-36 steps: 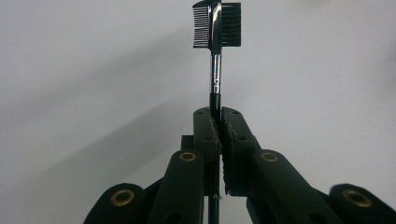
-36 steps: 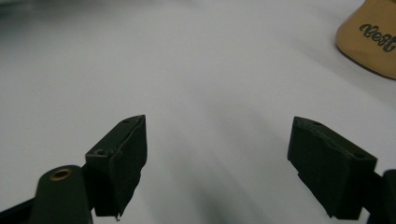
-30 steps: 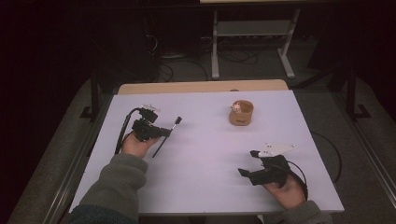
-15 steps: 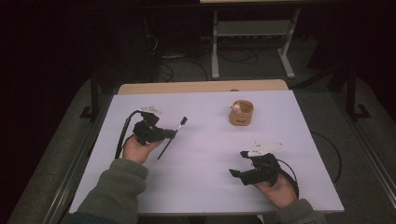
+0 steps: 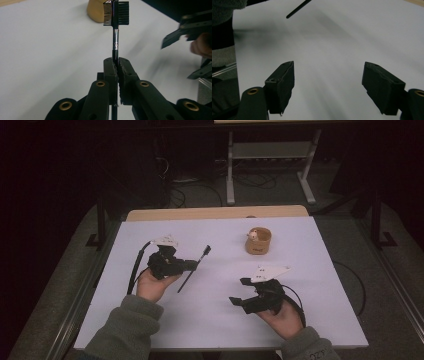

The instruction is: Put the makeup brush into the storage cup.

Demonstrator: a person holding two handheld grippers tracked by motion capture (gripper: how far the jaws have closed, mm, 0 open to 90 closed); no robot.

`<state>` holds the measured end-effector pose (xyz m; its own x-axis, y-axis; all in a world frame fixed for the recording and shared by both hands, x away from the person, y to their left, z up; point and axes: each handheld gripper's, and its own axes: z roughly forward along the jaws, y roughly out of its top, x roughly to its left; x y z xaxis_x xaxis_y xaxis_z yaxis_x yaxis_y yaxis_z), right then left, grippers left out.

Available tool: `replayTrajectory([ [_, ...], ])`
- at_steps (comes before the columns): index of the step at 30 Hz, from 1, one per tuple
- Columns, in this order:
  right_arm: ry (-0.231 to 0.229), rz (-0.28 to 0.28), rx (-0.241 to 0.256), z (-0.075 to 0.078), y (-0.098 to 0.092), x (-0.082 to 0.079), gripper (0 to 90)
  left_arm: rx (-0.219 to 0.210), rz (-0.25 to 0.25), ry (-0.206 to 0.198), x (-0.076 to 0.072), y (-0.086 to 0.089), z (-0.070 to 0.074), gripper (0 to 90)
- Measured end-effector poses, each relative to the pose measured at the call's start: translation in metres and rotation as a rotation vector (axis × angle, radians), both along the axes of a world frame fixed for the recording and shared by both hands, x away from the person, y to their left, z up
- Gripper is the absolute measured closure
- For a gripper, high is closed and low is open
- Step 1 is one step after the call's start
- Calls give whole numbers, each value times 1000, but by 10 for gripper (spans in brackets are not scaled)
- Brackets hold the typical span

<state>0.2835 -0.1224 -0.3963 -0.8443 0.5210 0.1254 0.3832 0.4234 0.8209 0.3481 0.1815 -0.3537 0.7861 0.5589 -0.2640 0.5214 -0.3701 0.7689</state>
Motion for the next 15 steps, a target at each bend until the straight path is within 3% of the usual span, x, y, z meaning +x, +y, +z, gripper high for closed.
replayTrajectory([
  [15, 50, 54, 80, 4, 46, 21, 322, -29, -58, -42, -11, -25, 5, 859],
])
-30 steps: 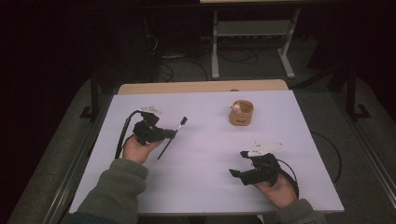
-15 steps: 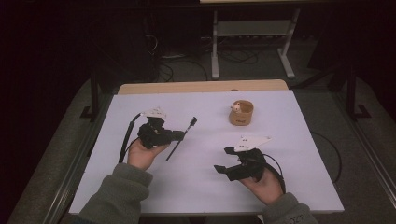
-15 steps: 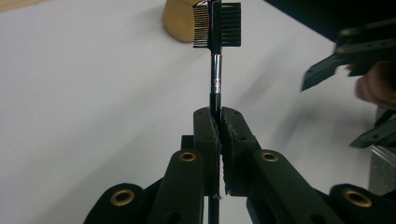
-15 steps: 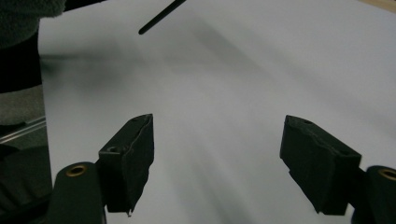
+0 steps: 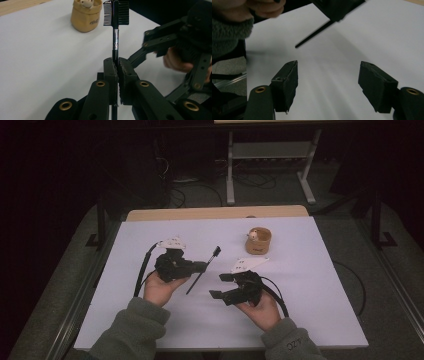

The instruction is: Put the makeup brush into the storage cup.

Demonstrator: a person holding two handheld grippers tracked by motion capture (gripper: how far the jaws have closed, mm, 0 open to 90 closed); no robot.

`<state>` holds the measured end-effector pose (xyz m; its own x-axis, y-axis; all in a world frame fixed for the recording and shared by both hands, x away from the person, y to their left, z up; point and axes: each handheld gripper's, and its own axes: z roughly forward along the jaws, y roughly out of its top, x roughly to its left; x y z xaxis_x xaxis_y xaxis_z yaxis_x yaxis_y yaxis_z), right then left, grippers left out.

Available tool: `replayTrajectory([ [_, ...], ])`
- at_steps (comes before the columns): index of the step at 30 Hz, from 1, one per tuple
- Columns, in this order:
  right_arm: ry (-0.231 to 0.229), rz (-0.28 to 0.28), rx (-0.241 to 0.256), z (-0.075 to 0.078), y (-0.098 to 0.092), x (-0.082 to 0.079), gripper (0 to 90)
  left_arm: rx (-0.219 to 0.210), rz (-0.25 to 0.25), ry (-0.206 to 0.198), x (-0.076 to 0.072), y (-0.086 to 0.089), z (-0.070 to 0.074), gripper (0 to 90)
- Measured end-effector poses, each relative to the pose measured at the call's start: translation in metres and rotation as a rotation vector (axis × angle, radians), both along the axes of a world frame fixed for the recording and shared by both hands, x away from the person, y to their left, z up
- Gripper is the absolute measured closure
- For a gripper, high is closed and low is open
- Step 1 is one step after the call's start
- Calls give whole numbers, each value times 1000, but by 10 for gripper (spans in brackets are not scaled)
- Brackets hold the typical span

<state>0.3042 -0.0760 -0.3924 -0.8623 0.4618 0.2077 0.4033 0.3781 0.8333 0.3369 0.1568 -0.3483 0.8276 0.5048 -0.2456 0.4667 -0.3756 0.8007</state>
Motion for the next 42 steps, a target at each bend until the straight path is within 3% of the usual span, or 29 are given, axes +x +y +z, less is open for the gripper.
replayTrajectory([
  [8, 34, -10, 32, -3, 16, 3, 447, -37, -15, -19, -6, -20, -3, 859],
  [11, 64, -12, 46, -3, 16, 4, 520, -42, -19, -28, -7, -23, -2, 859],
  [12, 91, 3, 57, -4, 15, 5, 612, -52, -13, -32, -10, -26, -2, 859],
  [13, 94, 4, 60, -5, 15, 5, 647, -53, -14, -38, -10, -26, -2, 859],
  [18, 126, -9, 82, -5, 11, 7, 750, -61, 4, -72, -14, -27, 1, 859],
  [23, 164, -56, 88, -7, 1, 11, 846, -80, 11, -77, -17, -24, 2, 858],
  [28, 126, -49, 37, -5, 2, 7, 849, -76, 7, -81, -24, -24, 2, 818],
  [34, 80, -23, -49, -1, 5, -3, 849, -24, -14, -85, -32, -24, -4, 778],
  [36, 62, -17, -72, 0, 6, -5, 849, -19, -26, -66, -32, -24, -7, 779],
  [42, 53, -1, -97, 1, 5, -8, 848, -19, -43, -43, -33, -25, -13, 791],
])
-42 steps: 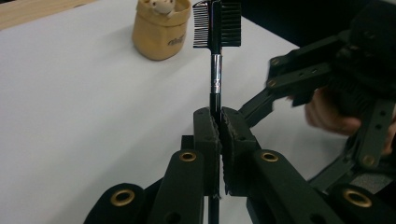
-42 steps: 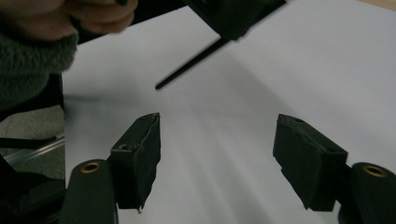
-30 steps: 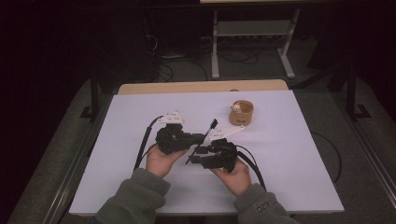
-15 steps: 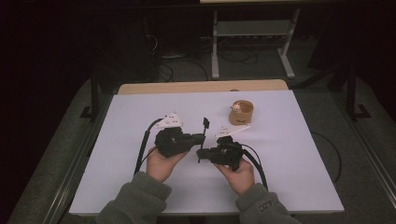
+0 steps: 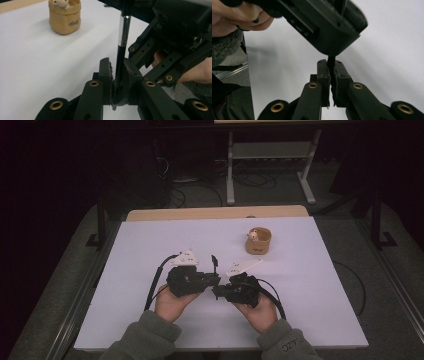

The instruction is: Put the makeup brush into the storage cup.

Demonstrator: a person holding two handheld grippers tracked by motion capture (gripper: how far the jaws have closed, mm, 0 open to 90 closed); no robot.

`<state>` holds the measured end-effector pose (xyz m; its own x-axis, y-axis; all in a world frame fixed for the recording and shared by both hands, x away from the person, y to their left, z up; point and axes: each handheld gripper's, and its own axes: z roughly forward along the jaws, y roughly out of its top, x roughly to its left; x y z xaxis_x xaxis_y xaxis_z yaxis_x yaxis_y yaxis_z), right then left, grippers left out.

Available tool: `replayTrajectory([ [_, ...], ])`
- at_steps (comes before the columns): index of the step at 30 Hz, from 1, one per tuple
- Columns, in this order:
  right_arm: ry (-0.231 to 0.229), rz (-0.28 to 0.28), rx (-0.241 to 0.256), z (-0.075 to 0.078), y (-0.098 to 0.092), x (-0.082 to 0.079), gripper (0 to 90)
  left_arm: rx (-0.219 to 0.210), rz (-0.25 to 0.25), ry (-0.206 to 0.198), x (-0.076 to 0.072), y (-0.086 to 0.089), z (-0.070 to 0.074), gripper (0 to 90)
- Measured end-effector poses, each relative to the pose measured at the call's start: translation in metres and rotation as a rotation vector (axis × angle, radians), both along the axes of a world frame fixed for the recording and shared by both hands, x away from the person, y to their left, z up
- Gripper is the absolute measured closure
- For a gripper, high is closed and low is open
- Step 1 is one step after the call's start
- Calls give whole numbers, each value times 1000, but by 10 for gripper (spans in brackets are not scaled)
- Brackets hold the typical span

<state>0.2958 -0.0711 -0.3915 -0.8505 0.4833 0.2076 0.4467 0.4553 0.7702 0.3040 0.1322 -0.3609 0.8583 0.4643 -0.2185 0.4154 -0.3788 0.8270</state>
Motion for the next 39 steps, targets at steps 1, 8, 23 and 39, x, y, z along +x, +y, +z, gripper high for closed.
replayTrajectory([
  [1, 0, 0, 0, 0, 0, 0, 848, -5, -2, 8, 0, 0, -1, 791],
  [8, -11, 14, -10, 1, -2, -2, 849, -13, -19, 37, -1, 0, -5, 806],
  [23, -4, -2, 8, 2, -21, -3, 643, -6, 3, 35, 0, 12, -5, 852],
  [39, -67, -41, 140, 34, -39, 4, 629, 4, -36, 38, -3, -1, -11, 853],
])
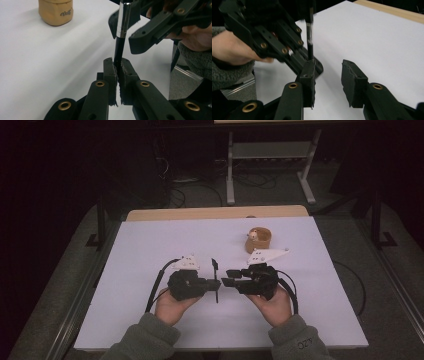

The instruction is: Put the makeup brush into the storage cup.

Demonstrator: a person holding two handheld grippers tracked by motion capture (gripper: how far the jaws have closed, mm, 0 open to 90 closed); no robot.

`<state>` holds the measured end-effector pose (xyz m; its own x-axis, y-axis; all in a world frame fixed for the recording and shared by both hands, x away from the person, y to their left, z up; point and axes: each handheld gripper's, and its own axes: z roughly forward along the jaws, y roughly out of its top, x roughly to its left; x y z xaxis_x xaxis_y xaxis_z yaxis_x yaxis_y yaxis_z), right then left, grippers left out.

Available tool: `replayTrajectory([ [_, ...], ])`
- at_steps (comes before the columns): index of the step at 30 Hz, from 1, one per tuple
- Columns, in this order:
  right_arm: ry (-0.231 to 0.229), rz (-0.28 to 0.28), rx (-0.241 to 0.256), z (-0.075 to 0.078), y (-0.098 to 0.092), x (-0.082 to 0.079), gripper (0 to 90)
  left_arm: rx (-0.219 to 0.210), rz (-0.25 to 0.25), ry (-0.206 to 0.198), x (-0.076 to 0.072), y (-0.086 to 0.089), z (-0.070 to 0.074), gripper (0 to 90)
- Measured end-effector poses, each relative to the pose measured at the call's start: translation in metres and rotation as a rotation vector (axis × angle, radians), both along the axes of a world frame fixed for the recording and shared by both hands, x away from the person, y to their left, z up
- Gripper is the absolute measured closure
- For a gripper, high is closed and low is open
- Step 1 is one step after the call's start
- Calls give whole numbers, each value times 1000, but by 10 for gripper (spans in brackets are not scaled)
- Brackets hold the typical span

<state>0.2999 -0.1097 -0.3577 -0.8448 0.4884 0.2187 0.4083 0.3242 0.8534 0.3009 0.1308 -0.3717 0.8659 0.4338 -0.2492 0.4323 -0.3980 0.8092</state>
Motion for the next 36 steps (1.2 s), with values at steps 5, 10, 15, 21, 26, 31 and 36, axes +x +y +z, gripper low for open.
replayTrajectory([
  [5, -7, 14, 11, 7, 3, 1, 631, 7, -14, -2, -1, -3, -1, 852],
  [10, -18, 33, 14, 12, 10, 1, 638, 21, -27, -9, -3, -6, -1, 852],
  [15, -14, 47, 13, 13, 16, 1, 692, 15, -27, -12, -5, -7, -1, 853],
  [21, -1, 70, -1, 12, 21, 0, 816, 21, -29, -16, -7, -8, -2, 852],
  [26, 11, 86, 2, 11, 22, 1, 836, 31, -31, -24, -8, -8, -2, 843],
  [31, 9, 93, 8, 12, 20, 1, 838, 52, -24, -30, -11, -7, -2, 791],
  [36, 18, 81, 3, 13, 15, 2, 838, 61, -11, -22, -15, -1, -5, 772],
])
